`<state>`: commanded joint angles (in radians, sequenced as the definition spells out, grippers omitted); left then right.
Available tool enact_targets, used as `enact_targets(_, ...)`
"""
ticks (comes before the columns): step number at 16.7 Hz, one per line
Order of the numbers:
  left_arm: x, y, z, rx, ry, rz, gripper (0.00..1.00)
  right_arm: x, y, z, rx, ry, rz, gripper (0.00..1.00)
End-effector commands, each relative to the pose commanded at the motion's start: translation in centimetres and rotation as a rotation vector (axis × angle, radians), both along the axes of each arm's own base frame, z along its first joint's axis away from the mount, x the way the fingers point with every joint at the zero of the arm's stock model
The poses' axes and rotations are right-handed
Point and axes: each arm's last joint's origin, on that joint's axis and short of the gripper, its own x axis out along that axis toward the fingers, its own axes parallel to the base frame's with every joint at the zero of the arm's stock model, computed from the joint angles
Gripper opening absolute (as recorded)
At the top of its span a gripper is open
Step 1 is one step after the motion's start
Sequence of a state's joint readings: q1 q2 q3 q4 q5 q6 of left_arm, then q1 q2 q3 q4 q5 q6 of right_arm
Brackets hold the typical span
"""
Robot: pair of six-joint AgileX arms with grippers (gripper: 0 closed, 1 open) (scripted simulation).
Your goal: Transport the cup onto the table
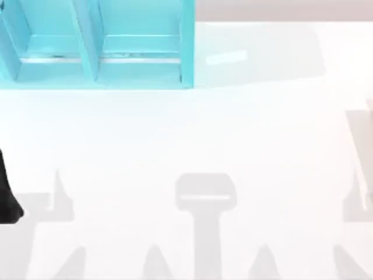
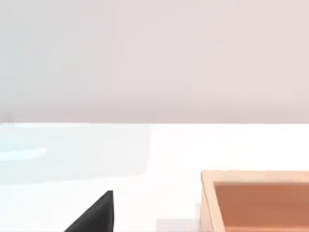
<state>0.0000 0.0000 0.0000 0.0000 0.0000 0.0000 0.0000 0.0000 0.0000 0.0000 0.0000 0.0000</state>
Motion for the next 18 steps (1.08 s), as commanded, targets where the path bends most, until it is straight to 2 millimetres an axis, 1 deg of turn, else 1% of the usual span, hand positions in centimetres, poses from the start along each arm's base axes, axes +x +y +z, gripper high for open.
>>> enact_targets(3, 0.0, 0.0, 0.0, 0.000, 0.000, 0.000, 1.00, 0.0, -0.1, 0.2, -0.005, 0.011, -0.006, 1.00)
enact_targets(5, 0.0, 0.0, 0.0, 0.000, 0.000, 0.000, 1.00, 0.0, -0.3, 1.0, -0.029, 0.065, -0.032, 1.00)
enact_targets(7, 0.0, 0.0, 0.0, 0.000, 0.000, 0.000, 1.00, 0.2, -0.8, 2.4, -0.063, 0.163, -0.069, 1.00)
enact_targets(10, 0.0, 0.0, 0.0, 0.000, 0.000, 0.000, 1.00, 1.3, -1.8, 5.5, -0.119, 0.381, -0.125, 1.00)
enact_targets(12, 0.0, 0.0, 0.0, 0.000, 0.000, 0.000, 1.00, 3.0, -2.8, 7.5, -0.146, 0.571, -0.151, 1.00)
enact_targets(14, 0.0, 0.0, 0.0, 0.000, 0.000, 0.000, 1.00, 5.4, -4.4, 9.0, -0.156, 0.781, -0.161, 1.00)
enact_targets(16, 0.0, 0.0, 0.0, 0.000, 0.000, 0.000, 1.00, 8.1, -6.4, 9.9, -0.148, 0.984, -0.153, 1.00)
enact_targets(18, 0.0, 0.0, 0.0, 0.000, 0.000, 0.000, 1.00, 10.5, -8.7, 10.0, -0.125, 1.163, -0.130, 1.00)
